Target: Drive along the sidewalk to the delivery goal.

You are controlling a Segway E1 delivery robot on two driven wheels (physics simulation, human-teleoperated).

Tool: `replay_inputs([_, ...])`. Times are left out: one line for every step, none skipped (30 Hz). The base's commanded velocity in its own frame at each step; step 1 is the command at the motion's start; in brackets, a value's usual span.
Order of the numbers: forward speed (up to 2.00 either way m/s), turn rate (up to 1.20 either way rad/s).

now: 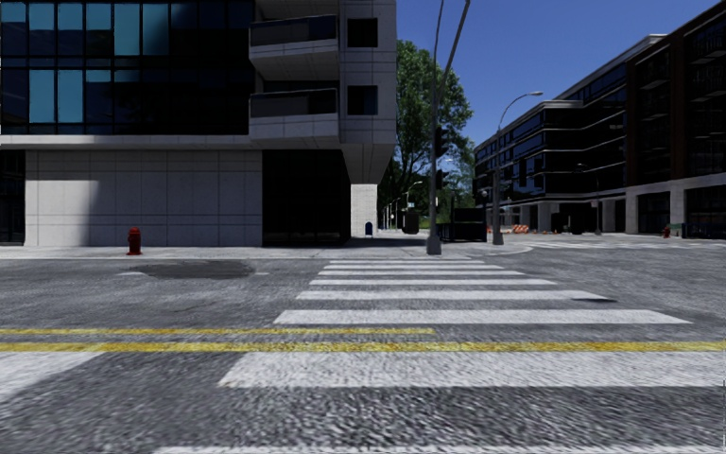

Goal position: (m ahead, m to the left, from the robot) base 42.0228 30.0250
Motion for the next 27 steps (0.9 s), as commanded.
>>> replay_inputs([2.0,0.0])
replay_inputs([2.0,0.0])
replay_inputs([2.0,0.0])
replay_inputs([2.0,0.0])
replay_inputs([2.0,0.0])
replay_inputs([2.0,0.0])
replay_inputs([2.0,0.0])
replay_inputs([2.0,0.0])
replay_inputs([2.0,0.0])
replay_inputs([2.0,0.0])
replay_inputs([2.0,0.0])
replay_inputs([2.0,0.0])
replay_inputs([2.0,0.0])
replay_inputs([2.0,0.0])
replay_inputs([2.0,0.0])
replay_inputs([2.0,0.0])
replay_inputs([2.0,0.0])
replay_inputs([2.0,0.0])
replay_inputs([2.0,0.0])
replay_inputs([2.0,0.0])
replay_inputs([2.0,0.0])
replay_inputs([2.0,0.0])
replay_inputs([2.0,0.0])
replay_inputs([2.0,0.0])
replay_inputs([2.0,0.0])
replay_inputs([2.0,0.0])
replay_inputs([2.0,0.0])
